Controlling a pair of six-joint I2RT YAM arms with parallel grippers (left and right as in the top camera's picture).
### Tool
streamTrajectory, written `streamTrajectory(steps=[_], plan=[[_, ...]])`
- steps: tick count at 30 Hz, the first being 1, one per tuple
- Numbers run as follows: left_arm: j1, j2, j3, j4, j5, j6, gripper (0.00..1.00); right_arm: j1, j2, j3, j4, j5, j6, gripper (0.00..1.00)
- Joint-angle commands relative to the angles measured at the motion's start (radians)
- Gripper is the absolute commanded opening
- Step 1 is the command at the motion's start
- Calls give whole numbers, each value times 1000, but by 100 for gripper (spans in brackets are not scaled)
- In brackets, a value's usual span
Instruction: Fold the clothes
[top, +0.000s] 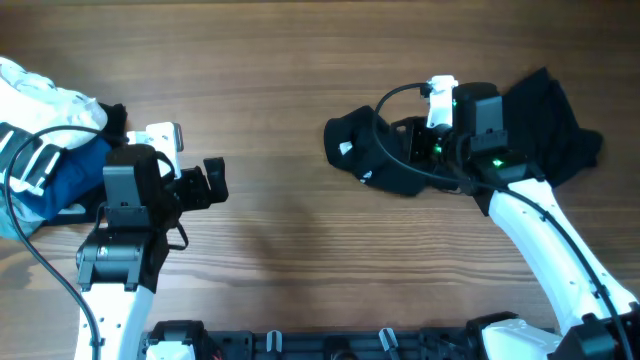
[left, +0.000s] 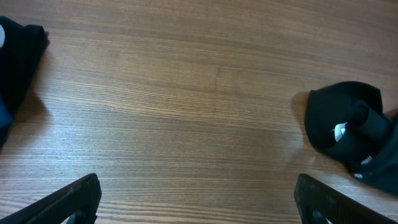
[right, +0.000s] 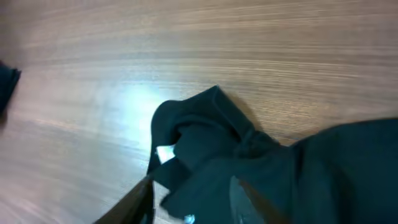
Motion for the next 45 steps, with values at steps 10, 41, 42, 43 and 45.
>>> streamTrajectory(steps=[10, 41, 42, 43, 45], plan=[[-57, 75, 14, 91, 219, 5, 100, 2, -161, 2, -361, 439, 262, 56], [-428, 426, 14, 325, 118, 4, 100, 2, -248, 2, -677, 385, 385, 58], [-428, 426, 14, 324, 118, 4, 100, 2, -257, 2, -681, 385, 385, 58], [-428, 426, 14, 324, 118, 5, 100, 2, -266, 2, -689, 385, 385, 58], [-428, 426, 14, 325, 118, 5, 100, 2, -290, 2, -715, 385, 385, 58]])
